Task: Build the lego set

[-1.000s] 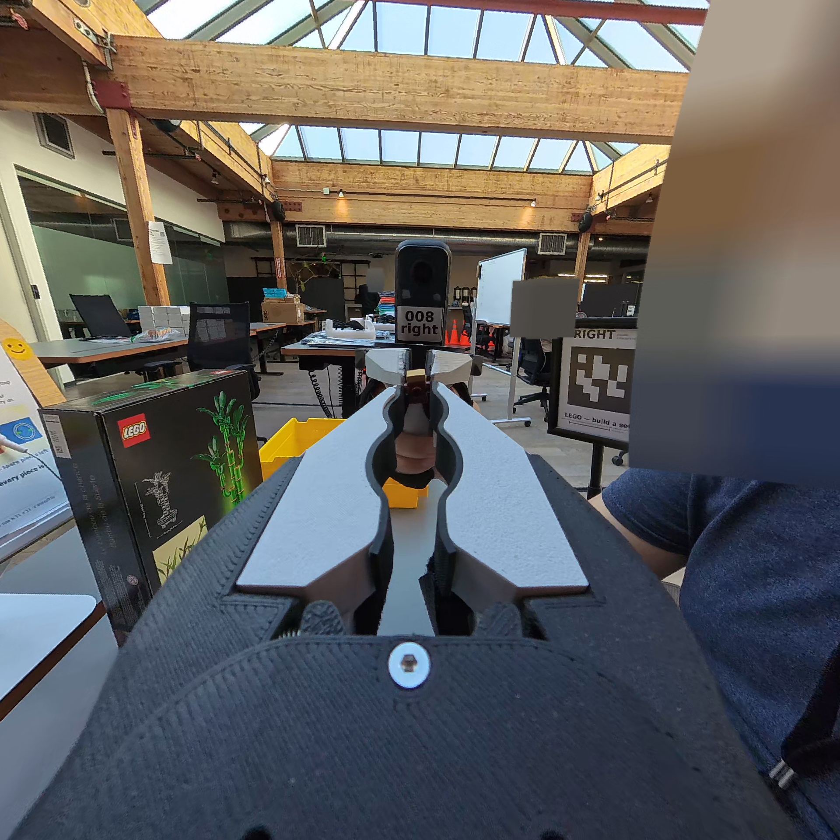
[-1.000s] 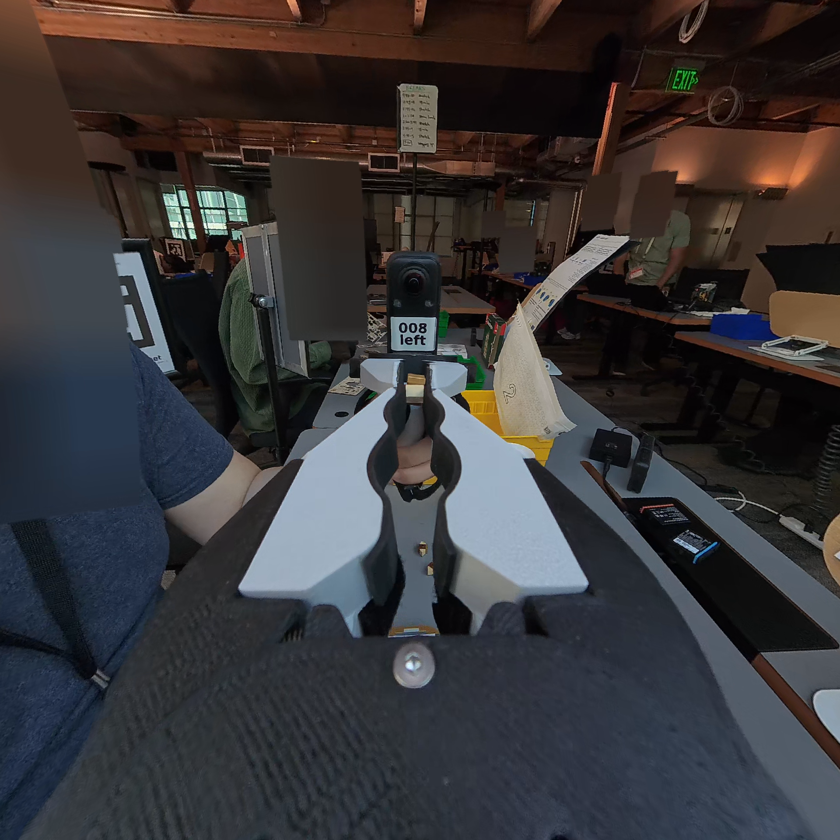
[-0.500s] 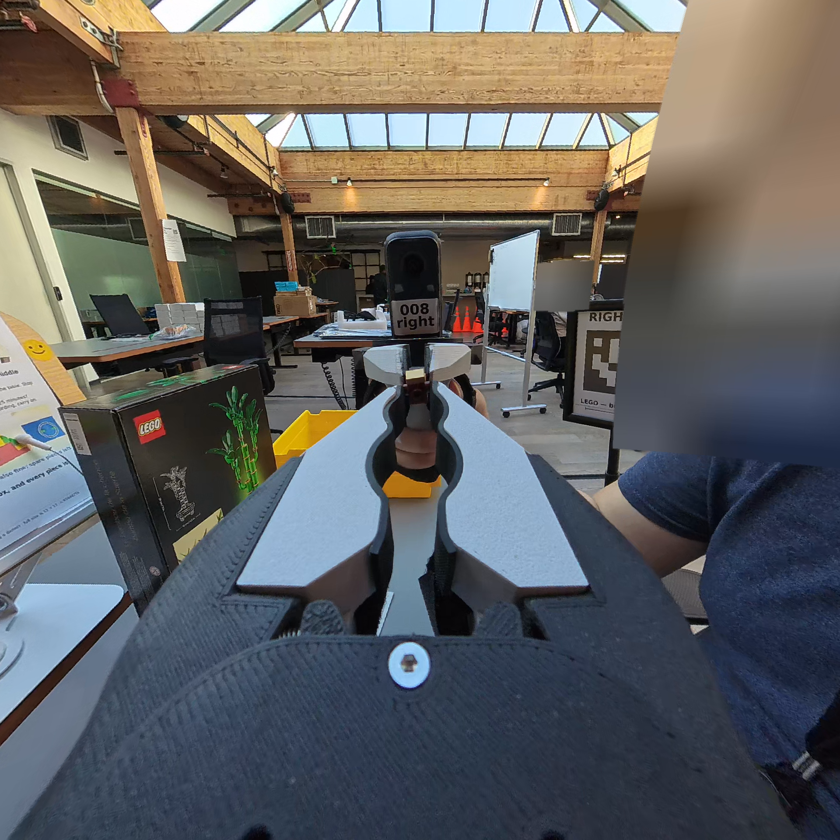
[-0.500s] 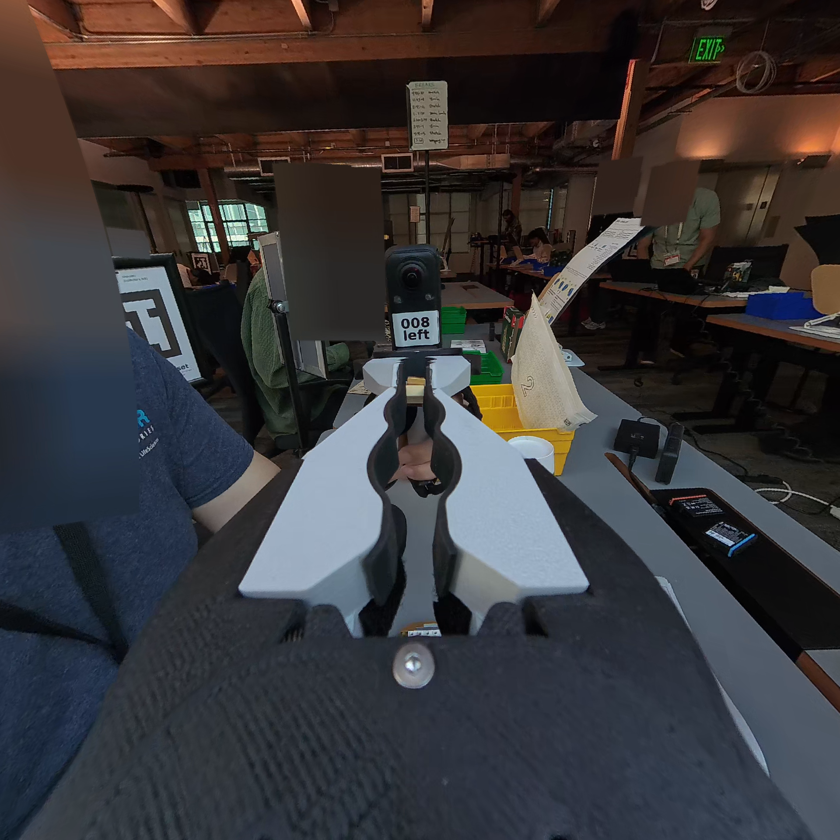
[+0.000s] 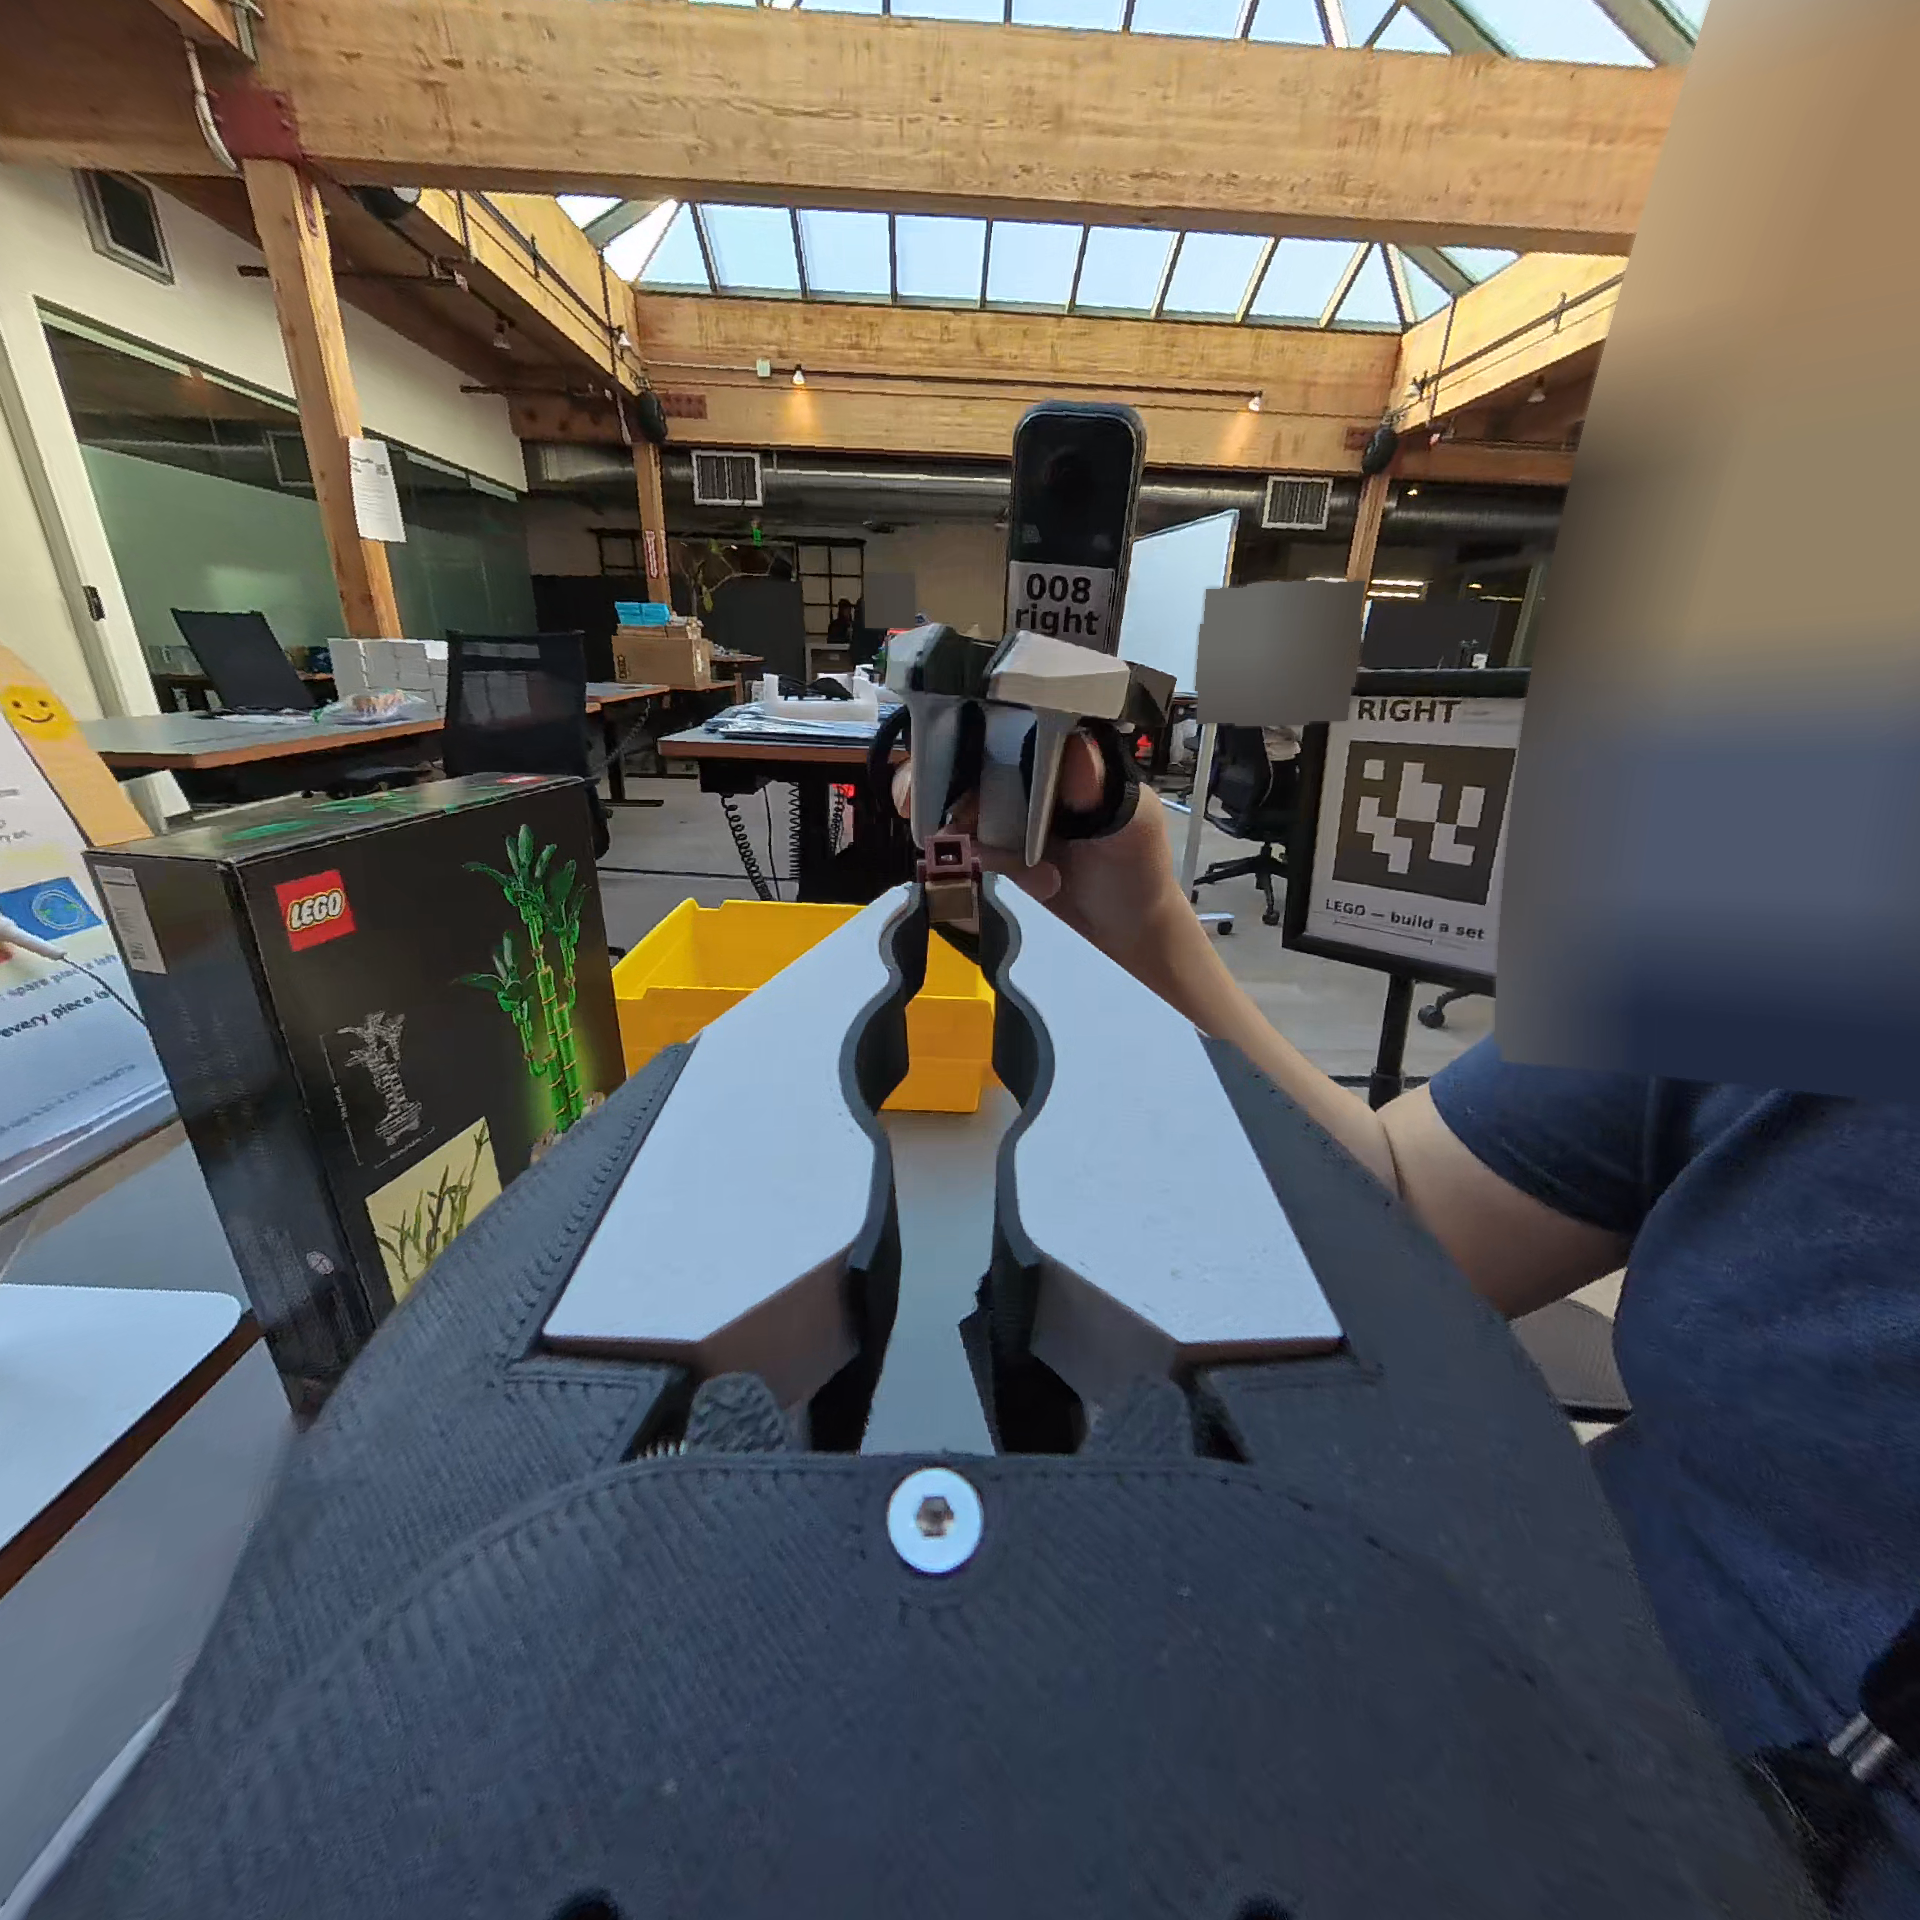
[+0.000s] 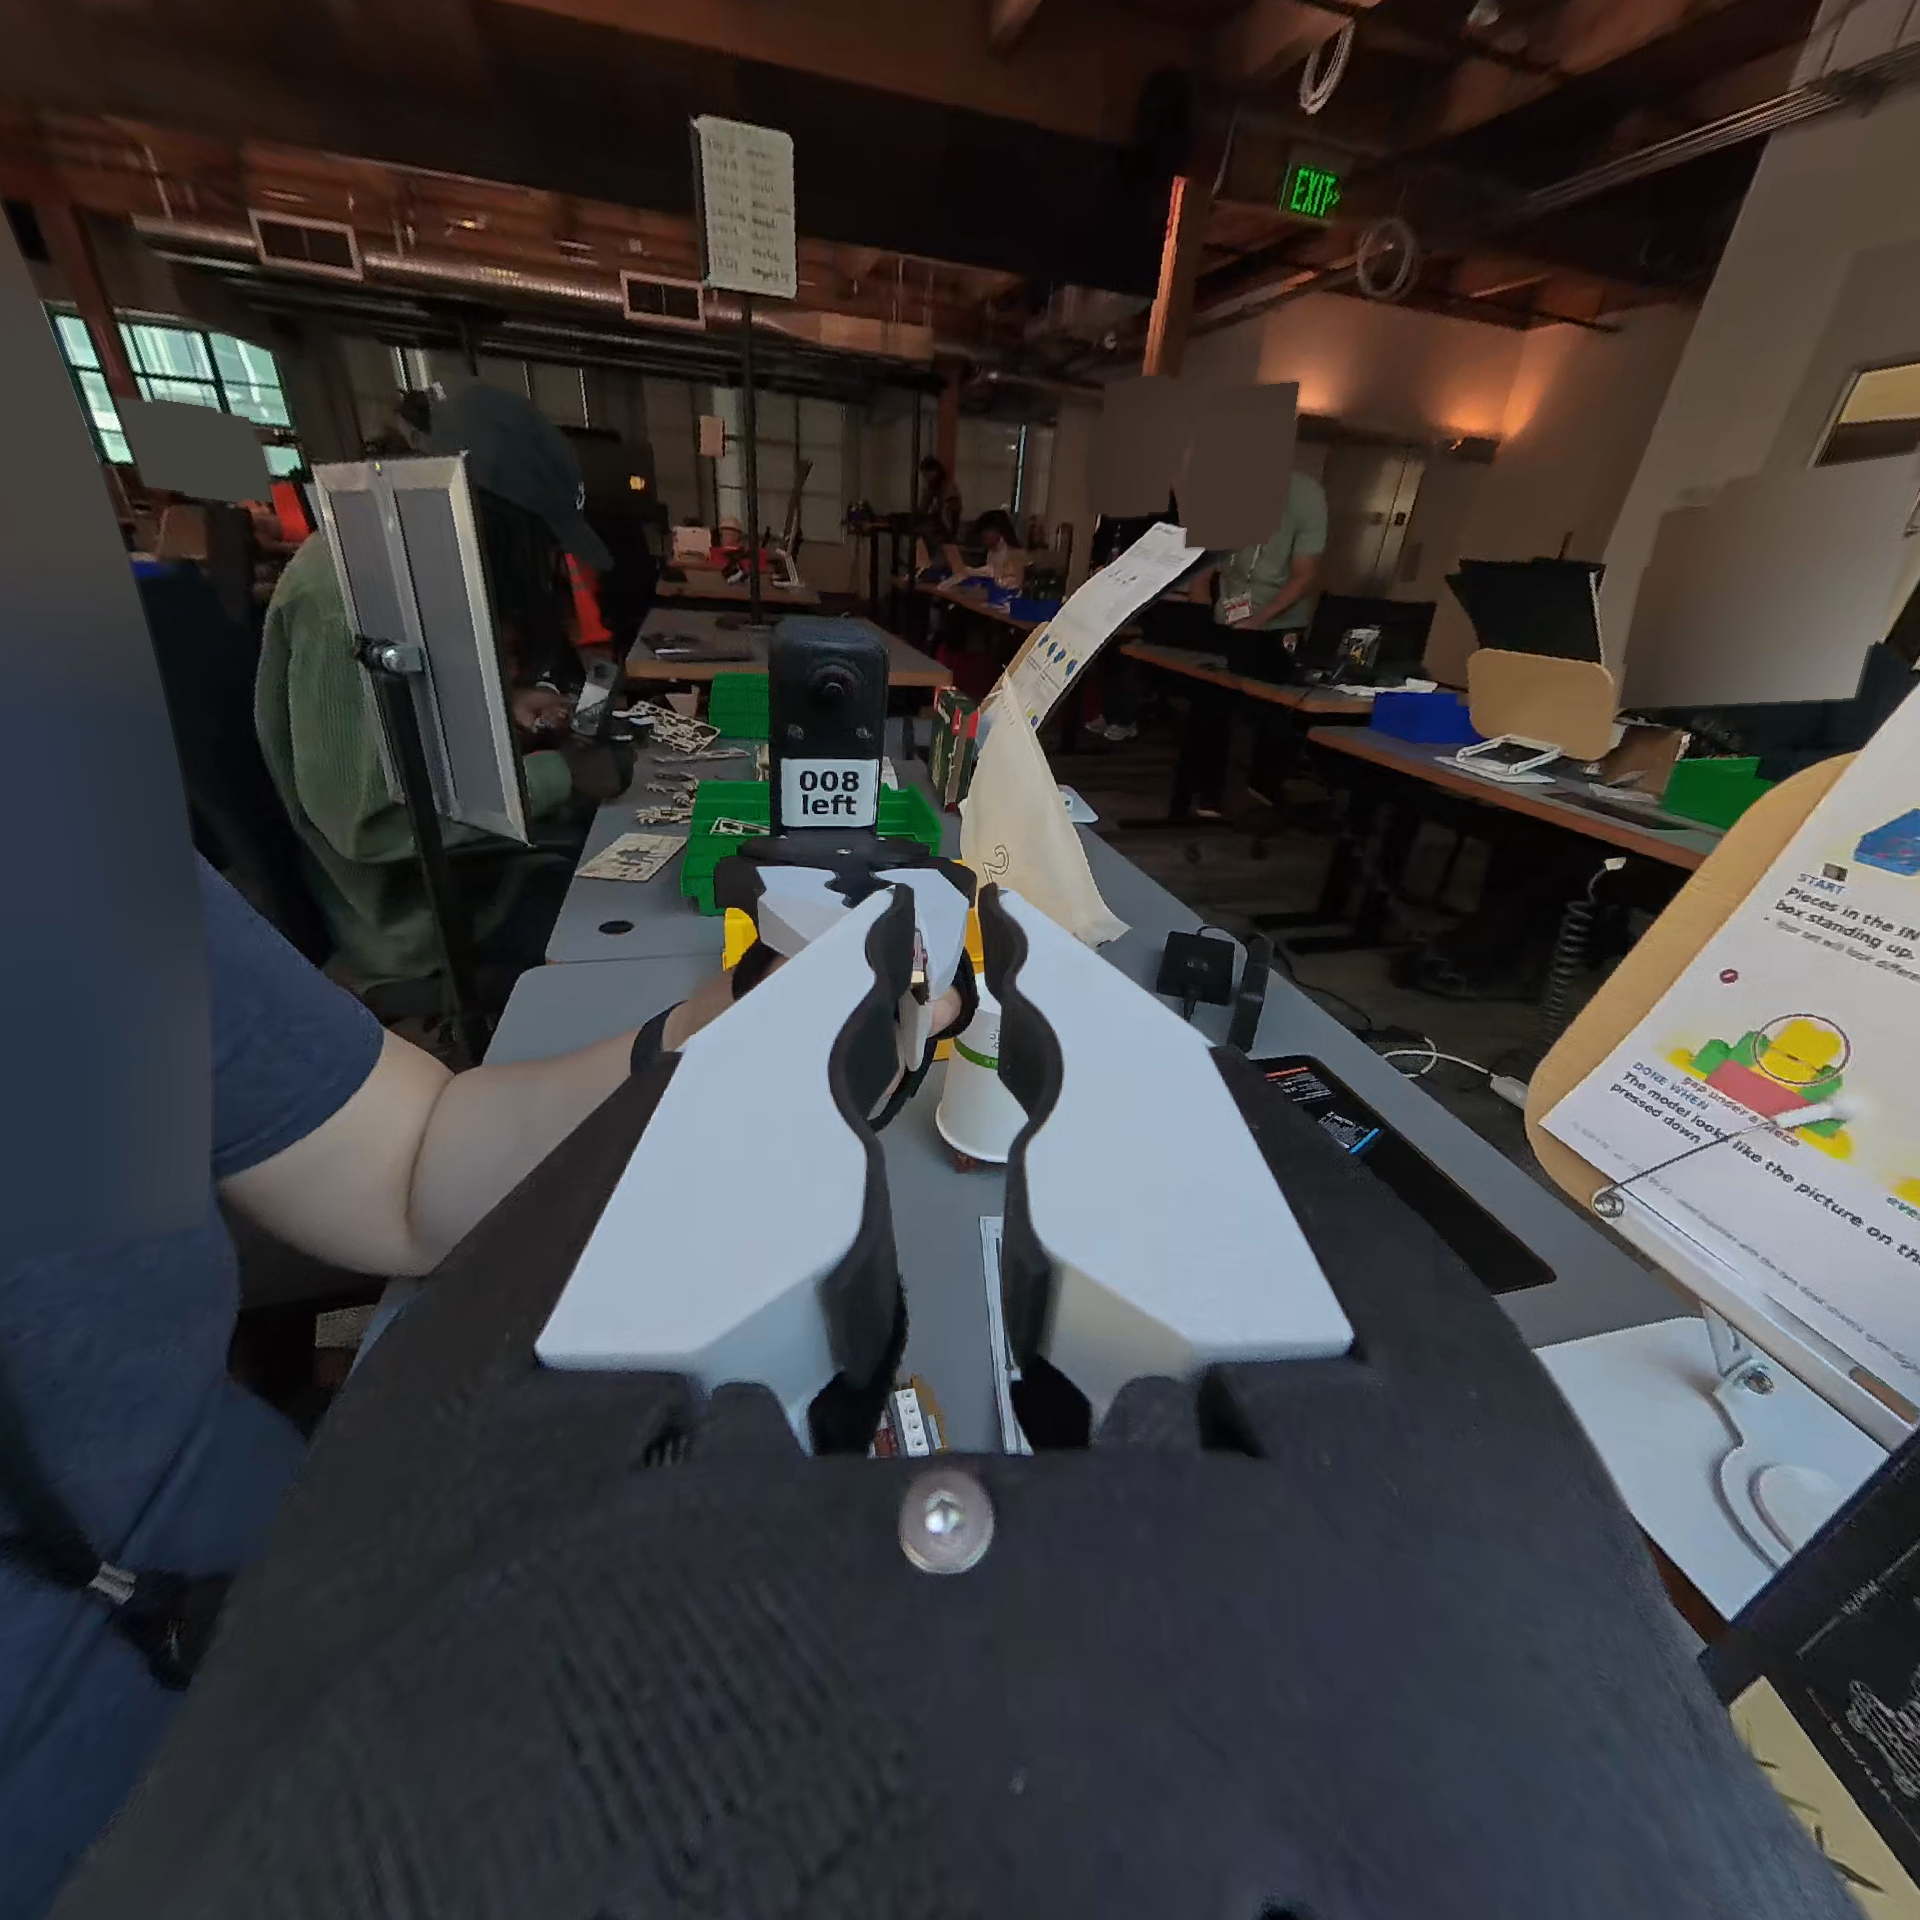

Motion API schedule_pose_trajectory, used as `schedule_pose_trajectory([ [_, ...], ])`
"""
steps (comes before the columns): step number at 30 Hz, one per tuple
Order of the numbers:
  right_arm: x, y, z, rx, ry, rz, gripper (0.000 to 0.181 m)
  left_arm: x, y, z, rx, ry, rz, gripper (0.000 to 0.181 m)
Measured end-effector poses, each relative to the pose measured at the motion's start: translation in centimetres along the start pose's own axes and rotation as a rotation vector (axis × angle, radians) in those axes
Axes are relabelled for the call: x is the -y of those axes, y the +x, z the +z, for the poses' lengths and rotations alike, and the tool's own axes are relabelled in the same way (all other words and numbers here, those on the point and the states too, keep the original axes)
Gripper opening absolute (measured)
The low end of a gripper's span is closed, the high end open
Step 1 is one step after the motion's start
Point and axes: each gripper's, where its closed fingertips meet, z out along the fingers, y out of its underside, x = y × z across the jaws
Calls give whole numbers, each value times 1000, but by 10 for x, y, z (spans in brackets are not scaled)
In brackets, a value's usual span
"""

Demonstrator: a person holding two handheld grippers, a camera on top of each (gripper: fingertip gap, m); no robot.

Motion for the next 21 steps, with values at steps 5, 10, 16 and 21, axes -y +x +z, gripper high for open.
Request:
schedule_pose_trajectory([
  [5, -22, -4, 5, 15, -105, -194, 29, -8, 7, 3, -55, -56, -45, 7],
  [10, -61, -14, 14, 3, -285, -646, 33, -22, 20, -3, -243, -178, -445, 7],
  [16, -69, -31, 19, 90, -285, -675, 21, -44, 12, -6, -241, -264, -653, 7],
  [21, -75, -31, 19, 106, -313, -657, 23, -47, 16, -7, -269, -286, -674, 7],
])
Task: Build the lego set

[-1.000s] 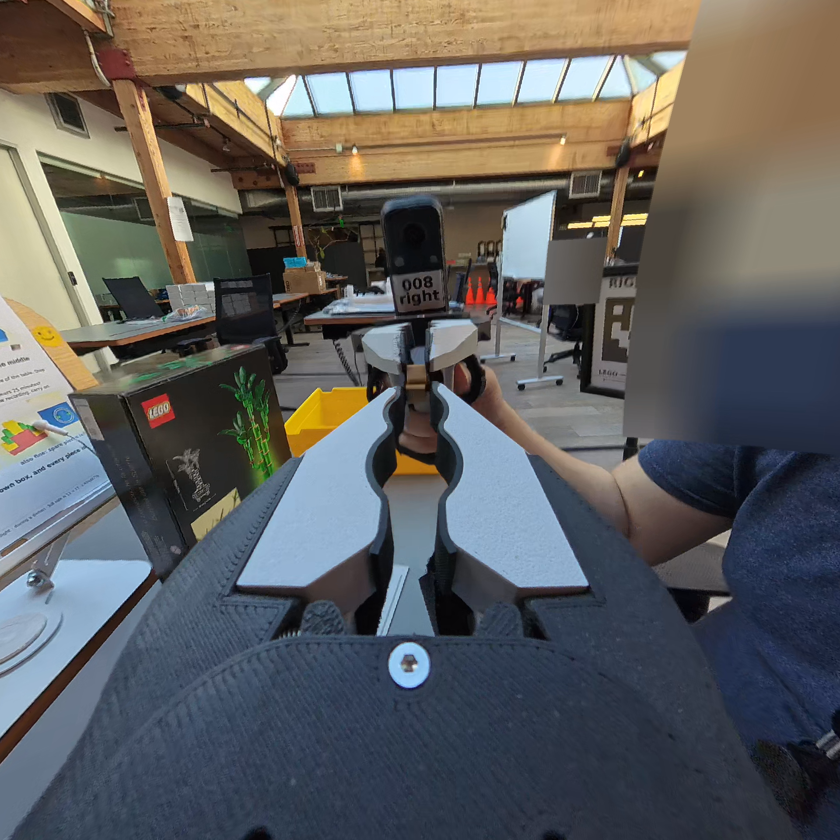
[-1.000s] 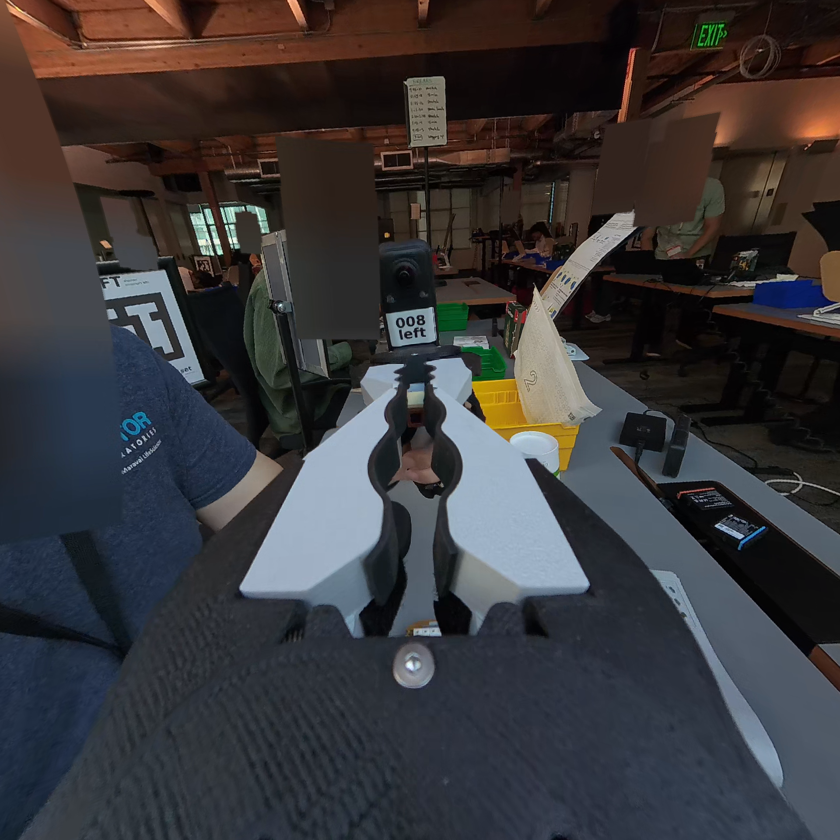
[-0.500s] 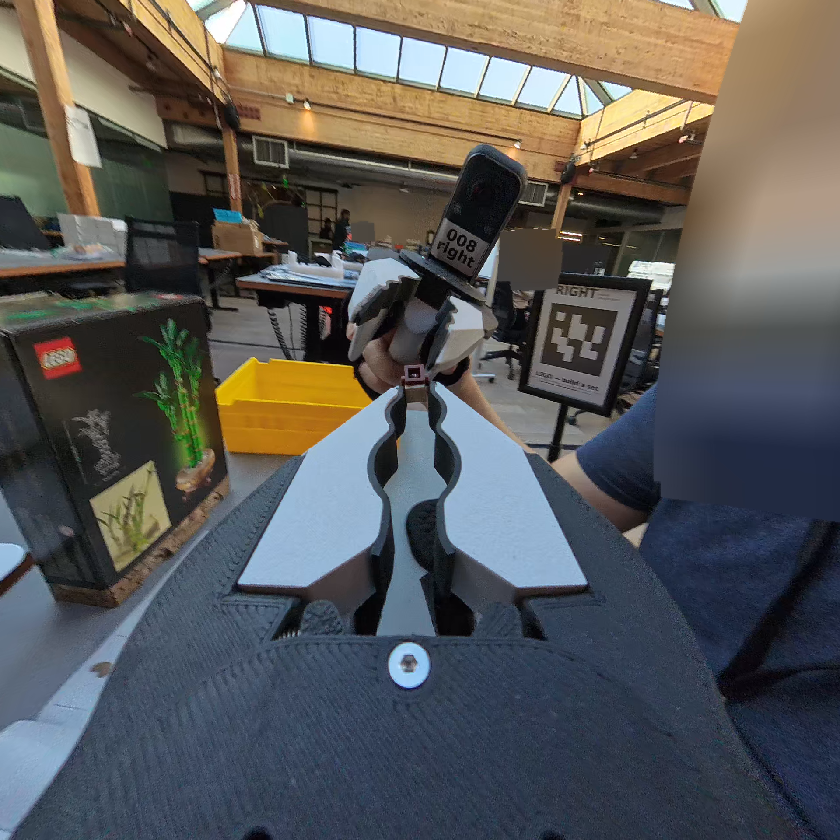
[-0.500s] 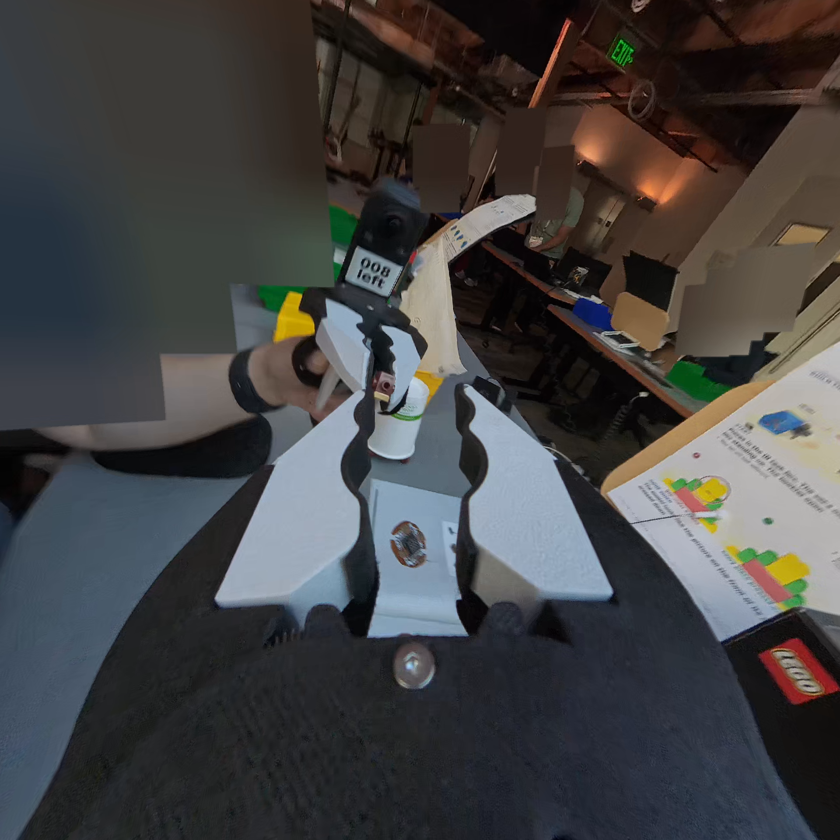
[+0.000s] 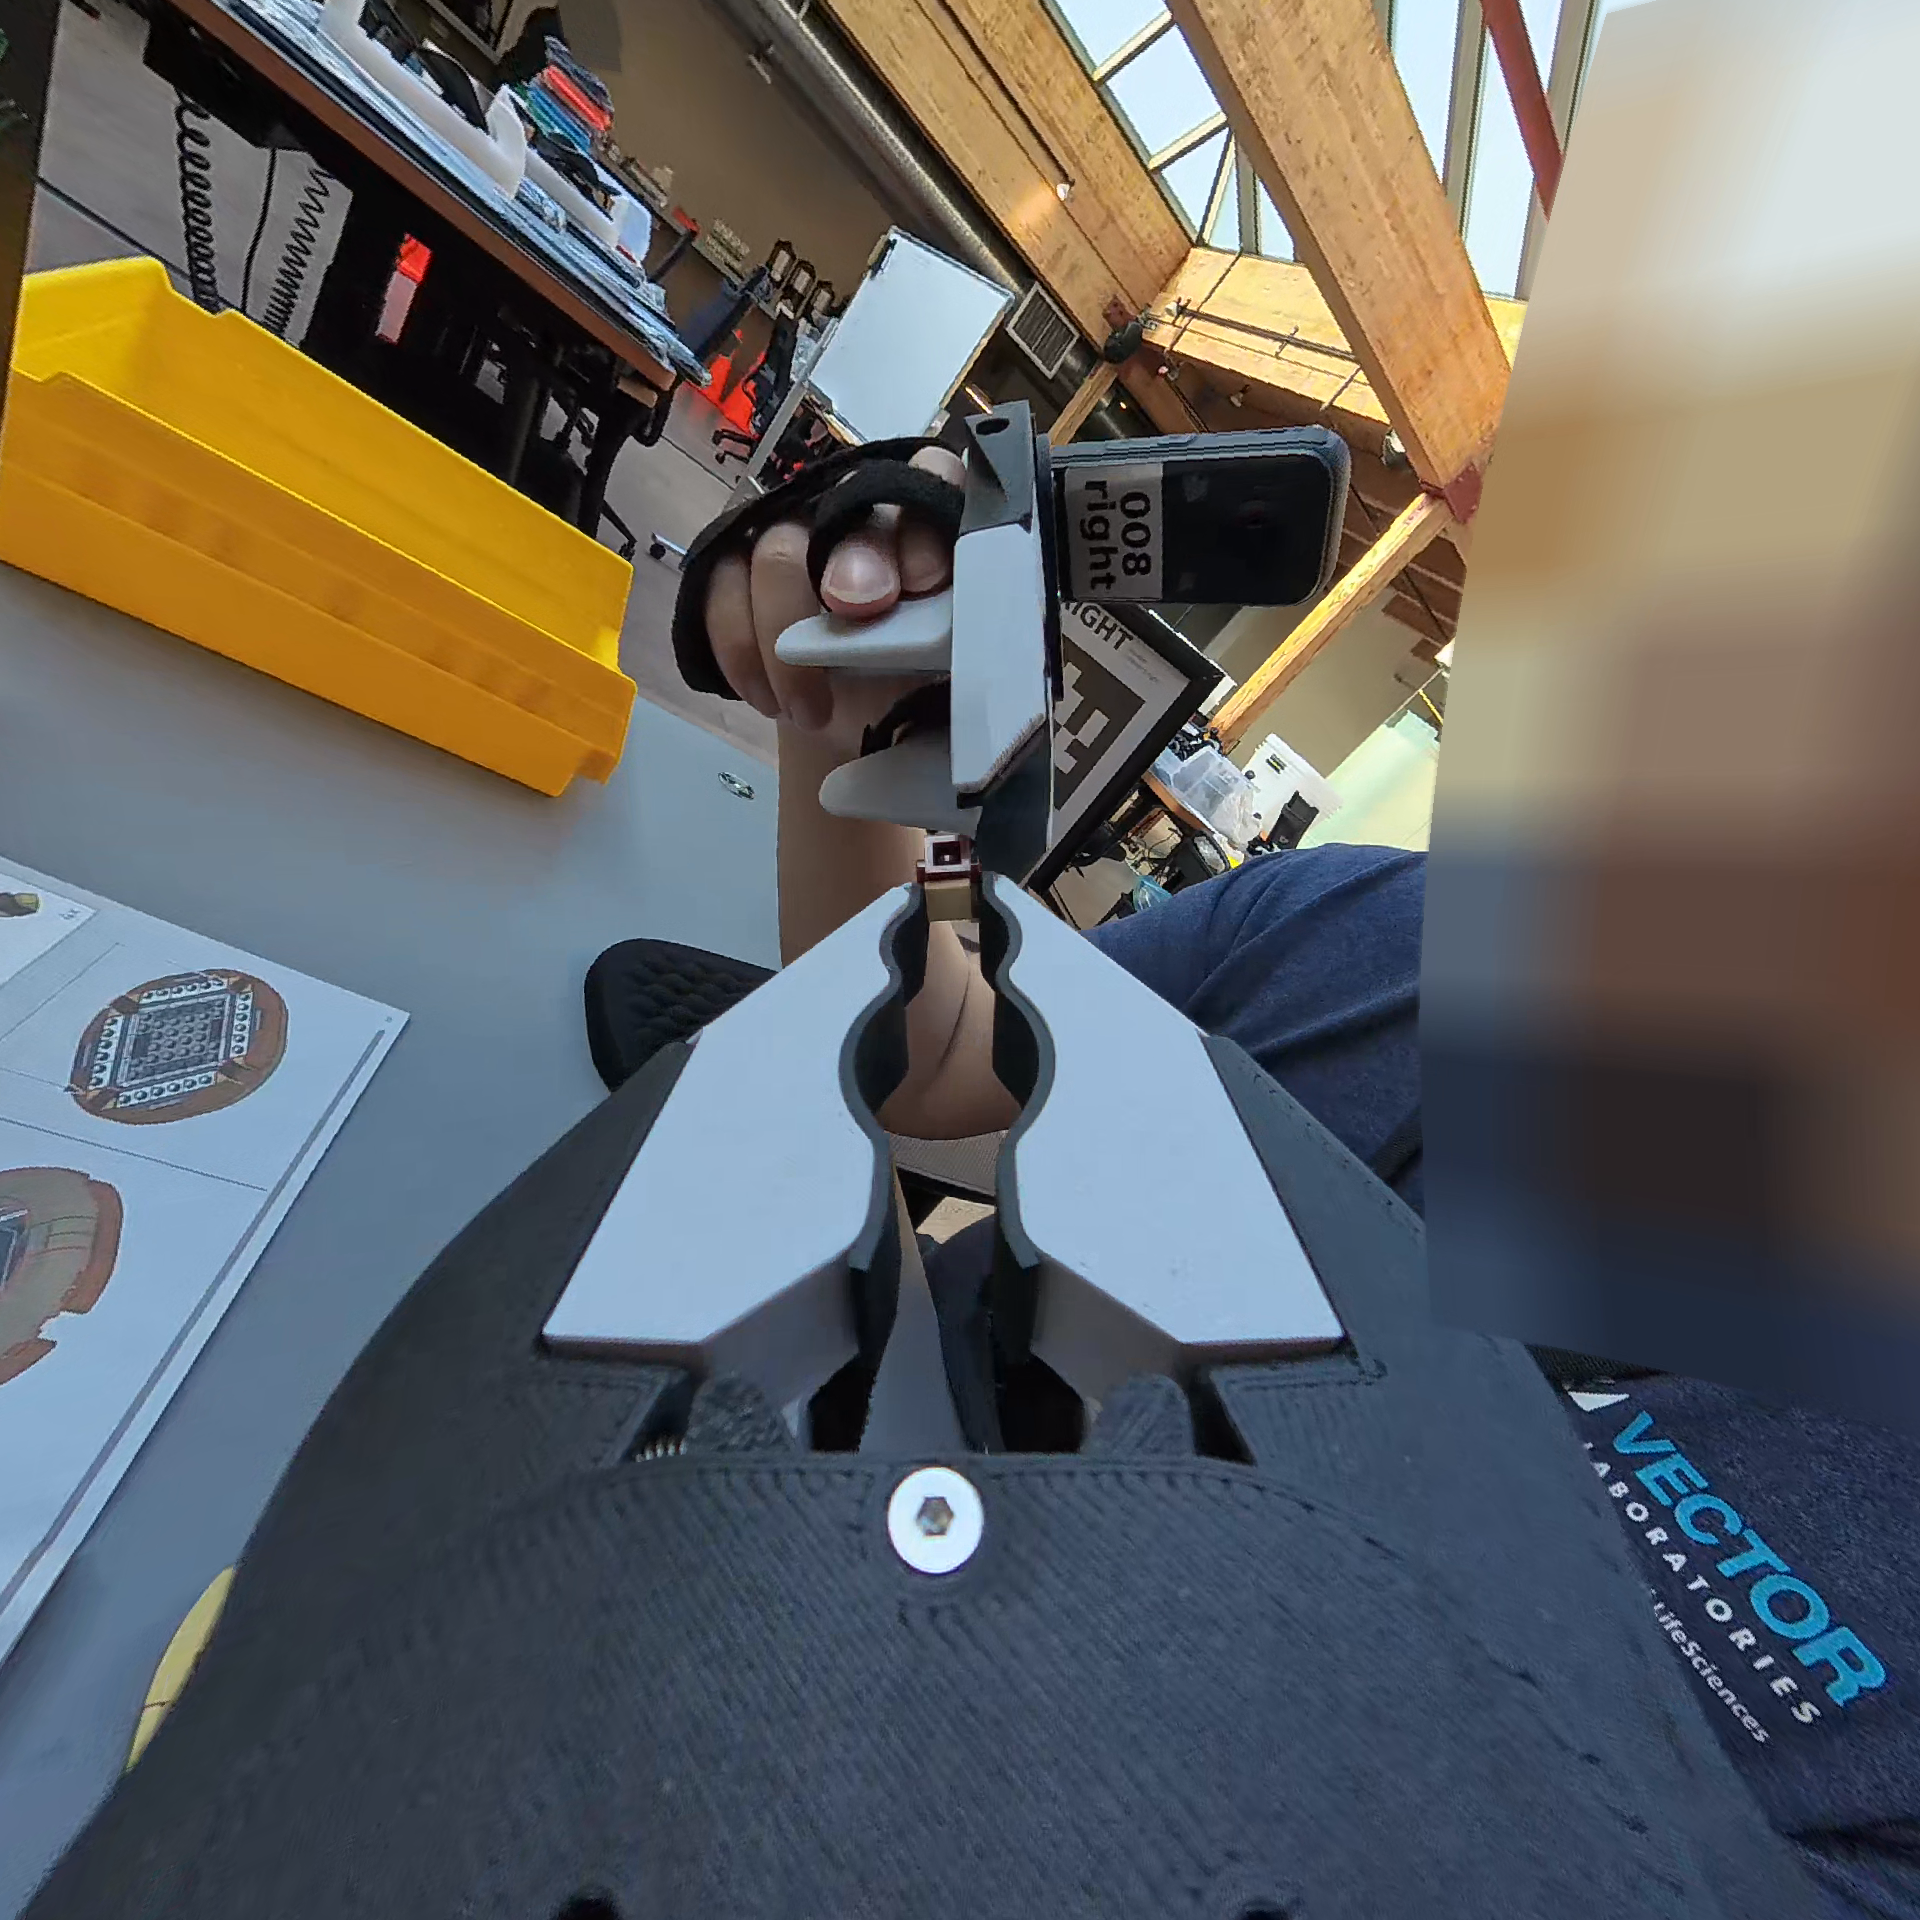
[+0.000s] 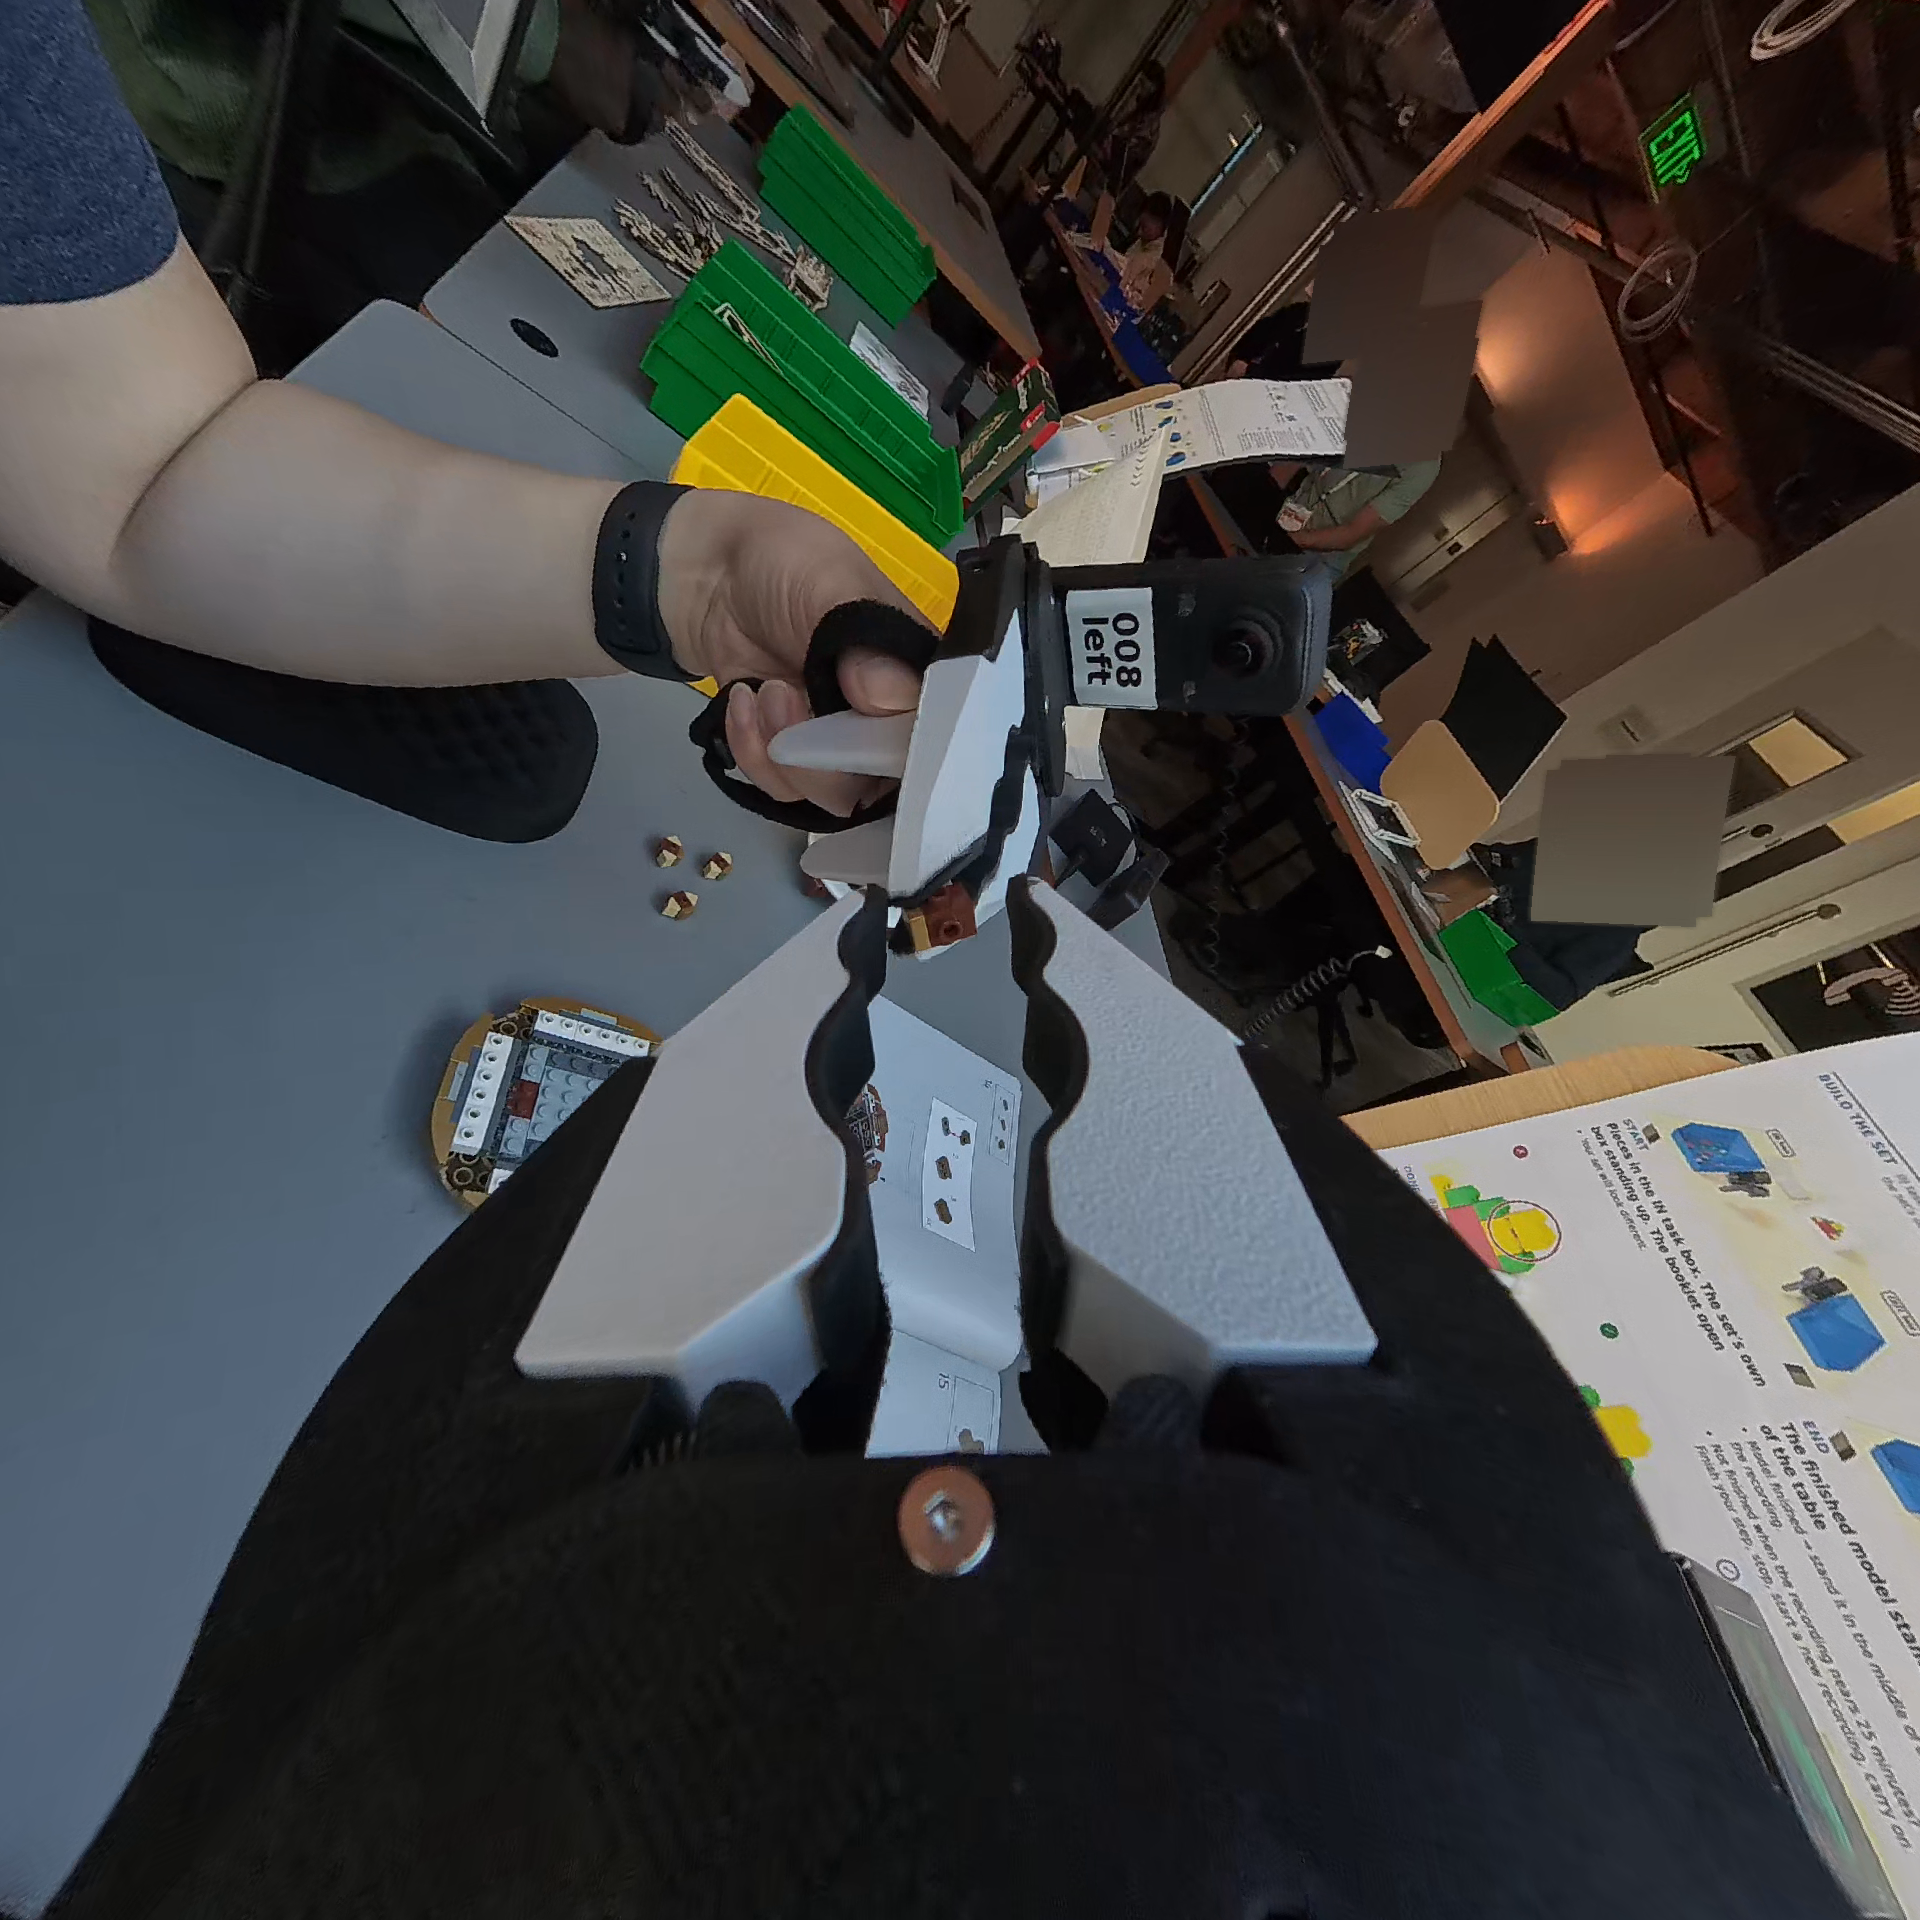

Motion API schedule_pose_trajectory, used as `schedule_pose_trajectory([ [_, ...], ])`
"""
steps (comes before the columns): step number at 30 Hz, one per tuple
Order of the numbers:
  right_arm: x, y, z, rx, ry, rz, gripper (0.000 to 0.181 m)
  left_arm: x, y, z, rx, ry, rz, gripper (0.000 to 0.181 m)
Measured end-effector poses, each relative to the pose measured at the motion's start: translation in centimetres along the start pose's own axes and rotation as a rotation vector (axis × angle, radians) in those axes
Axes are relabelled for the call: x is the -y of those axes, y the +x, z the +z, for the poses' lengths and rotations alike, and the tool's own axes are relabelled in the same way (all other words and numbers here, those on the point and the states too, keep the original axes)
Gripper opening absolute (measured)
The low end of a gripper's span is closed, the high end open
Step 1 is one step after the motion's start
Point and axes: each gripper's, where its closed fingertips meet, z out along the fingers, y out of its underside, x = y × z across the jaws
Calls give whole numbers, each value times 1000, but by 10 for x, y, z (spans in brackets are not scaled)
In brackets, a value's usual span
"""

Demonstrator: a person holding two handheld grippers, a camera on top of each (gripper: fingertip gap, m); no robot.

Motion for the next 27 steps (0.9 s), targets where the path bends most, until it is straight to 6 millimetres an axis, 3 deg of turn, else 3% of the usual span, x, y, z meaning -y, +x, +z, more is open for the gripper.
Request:
schedule_pose_trajectory([
  [9, -3, -9, 4, 53, -5, -2, 13, -7, 5, 0, -31, -42, -19, 8],
  [13, 6, 7, -3, -44, 57, -25, 12, 6, 10, -11, -26, 19, 11, 26],
  [17, 16, 12, -10, -87, 91, -45, 12, 24, 17, -25, 2, 121, 78, 21],
  [27, 27, 13, -5, -121, 141, -78, 12, 21, 20, -11, 23, 102, 71, 22],
])
